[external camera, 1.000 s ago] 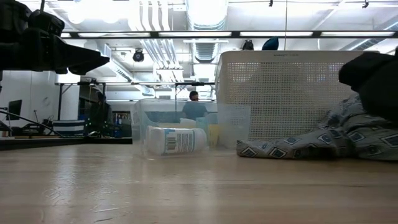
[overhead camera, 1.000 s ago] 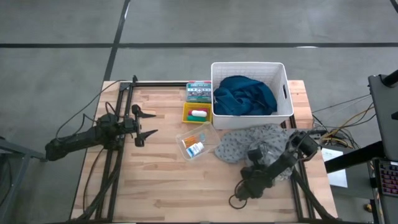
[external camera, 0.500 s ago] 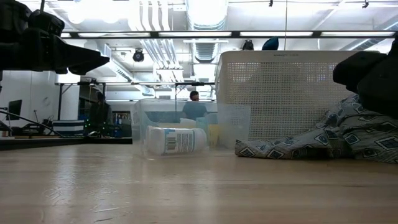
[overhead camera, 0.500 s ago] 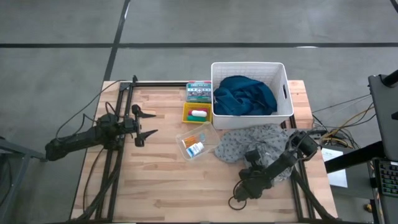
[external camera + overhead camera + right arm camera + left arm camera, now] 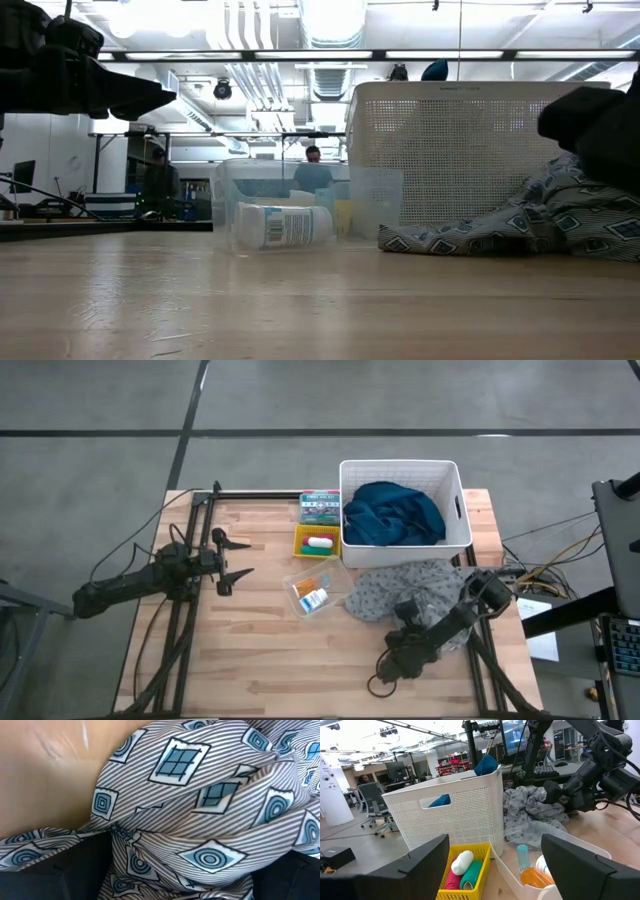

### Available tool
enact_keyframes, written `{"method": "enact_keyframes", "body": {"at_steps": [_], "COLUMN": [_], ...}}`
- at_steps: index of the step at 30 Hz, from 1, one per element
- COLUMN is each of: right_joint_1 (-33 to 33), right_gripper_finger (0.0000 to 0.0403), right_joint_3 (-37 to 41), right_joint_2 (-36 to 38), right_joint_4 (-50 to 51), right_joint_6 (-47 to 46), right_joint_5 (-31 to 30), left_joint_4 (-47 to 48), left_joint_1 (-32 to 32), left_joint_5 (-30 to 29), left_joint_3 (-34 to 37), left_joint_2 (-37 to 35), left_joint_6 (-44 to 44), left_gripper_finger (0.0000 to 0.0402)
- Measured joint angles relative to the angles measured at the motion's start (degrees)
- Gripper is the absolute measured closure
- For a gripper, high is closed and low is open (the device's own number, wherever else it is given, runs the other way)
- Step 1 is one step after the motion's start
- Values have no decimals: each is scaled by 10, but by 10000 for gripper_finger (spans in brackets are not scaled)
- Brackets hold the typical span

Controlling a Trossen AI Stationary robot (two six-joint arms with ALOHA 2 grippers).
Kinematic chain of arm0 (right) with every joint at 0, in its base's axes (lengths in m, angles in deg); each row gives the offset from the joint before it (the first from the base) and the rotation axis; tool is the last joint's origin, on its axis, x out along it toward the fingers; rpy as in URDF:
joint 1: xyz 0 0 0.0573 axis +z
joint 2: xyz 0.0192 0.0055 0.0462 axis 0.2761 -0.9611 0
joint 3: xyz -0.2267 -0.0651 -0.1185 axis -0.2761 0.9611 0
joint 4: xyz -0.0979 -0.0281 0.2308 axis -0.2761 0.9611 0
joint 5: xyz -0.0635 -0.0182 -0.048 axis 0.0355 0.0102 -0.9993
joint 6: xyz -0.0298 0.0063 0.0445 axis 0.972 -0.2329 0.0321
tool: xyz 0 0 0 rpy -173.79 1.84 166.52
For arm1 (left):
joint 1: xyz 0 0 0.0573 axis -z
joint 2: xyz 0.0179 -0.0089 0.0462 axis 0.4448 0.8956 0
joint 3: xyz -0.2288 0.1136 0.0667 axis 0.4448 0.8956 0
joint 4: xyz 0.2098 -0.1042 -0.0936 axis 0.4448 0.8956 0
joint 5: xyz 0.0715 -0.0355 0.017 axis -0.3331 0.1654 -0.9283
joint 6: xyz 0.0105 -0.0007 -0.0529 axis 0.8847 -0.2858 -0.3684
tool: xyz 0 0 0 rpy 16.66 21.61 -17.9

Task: Pick & Place Medicine items
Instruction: Put the gray patient gown into the white bin

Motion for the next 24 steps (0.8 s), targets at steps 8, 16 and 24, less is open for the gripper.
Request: {"method": "enact_keyframes", "body": {"at_steps": [8, 16, 24], "right_joint_1": [0, 0, 0], "right_gripper_finger": [57, 158, 247], "right_joint_3": [16, 17, 18], "right_joint_2": [0, 0, 0], "right_joint_4": [2, 3, 5], "right_joint_6": [0, 0, -13], "right_joint_5": [2, 4, 5], "left_joint_4": [0, 0, 0], "left_joint_1": [0, 0, 0], "left_joint_5": [0, 0, 0], "left_joint_3": [0, 0, 0], "left_joint_2": [0, 0, 0], "left_joint_6": [0, 0, 0], "left_gripper_finger": [81, 81, 81]}}
